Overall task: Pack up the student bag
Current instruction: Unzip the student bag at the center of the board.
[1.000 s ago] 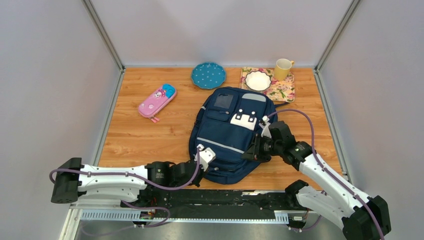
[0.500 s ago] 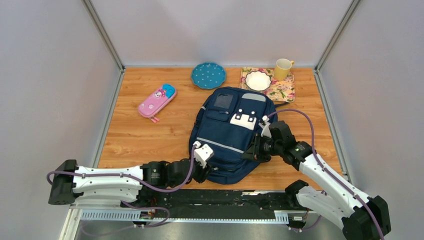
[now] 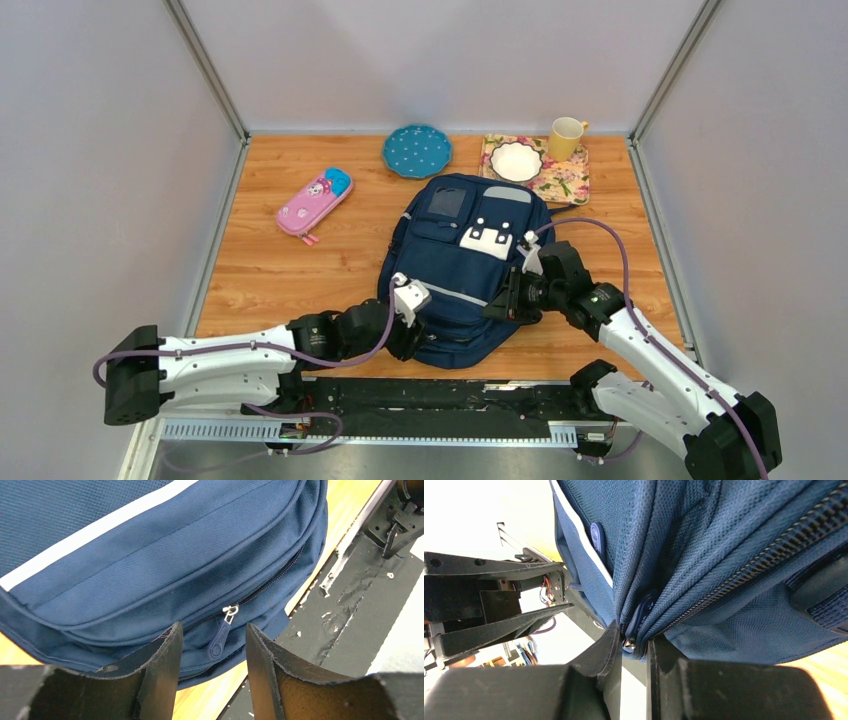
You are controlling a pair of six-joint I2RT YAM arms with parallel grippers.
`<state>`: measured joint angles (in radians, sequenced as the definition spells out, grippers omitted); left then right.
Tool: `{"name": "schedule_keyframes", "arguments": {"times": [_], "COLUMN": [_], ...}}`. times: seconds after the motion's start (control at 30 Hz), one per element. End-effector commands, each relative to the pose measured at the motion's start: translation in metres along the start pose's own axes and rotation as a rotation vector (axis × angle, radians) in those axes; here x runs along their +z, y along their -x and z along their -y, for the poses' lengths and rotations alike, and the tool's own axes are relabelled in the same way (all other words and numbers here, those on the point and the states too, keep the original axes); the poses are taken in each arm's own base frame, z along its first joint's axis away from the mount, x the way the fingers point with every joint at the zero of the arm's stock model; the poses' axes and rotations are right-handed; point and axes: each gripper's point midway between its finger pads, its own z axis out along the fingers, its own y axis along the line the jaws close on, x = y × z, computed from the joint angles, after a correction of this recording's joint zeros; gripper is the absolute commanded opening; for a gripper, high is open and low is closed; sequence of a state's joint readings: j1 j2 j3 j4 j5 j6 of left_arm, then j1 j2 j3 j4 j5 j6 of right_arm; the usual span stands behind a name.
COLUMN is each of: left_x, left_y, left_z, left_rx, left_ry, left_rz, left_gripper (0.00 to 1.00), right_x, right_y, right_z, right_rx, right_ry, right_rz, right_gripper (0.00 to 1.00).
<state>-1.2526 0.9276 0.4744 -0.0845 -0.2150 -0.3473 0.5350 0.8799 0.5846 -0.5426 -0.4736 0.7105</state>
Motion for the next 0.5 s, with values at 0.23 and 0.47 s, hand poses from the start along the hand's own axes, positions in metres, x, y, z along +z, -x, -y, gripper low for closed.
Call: {"name": "schedule_keyframes", "arguments": {"times": [0.23, 0.47], "left_x": [0.007, 0.013], "left_y": [-0.015, -0.02], "left_z": [0.024, 0.025], "left_rx": [-0.1, -0.12], "left_ry": [-0.168, -0.166], "left_rz": [-0.1, -0.126], "left_gripper": [0.56, 0.52], "right_x": [-0.01, -0.011], "right_y": [0.009, 0.01], "right_z": [-0.035, -0.037], "right_rx": [-0.085, -0.091], "right_ry": [0.132, 0.137], "right_rz": [0.022, 0.02], "right_gripper": [0.0, 0.0]}}
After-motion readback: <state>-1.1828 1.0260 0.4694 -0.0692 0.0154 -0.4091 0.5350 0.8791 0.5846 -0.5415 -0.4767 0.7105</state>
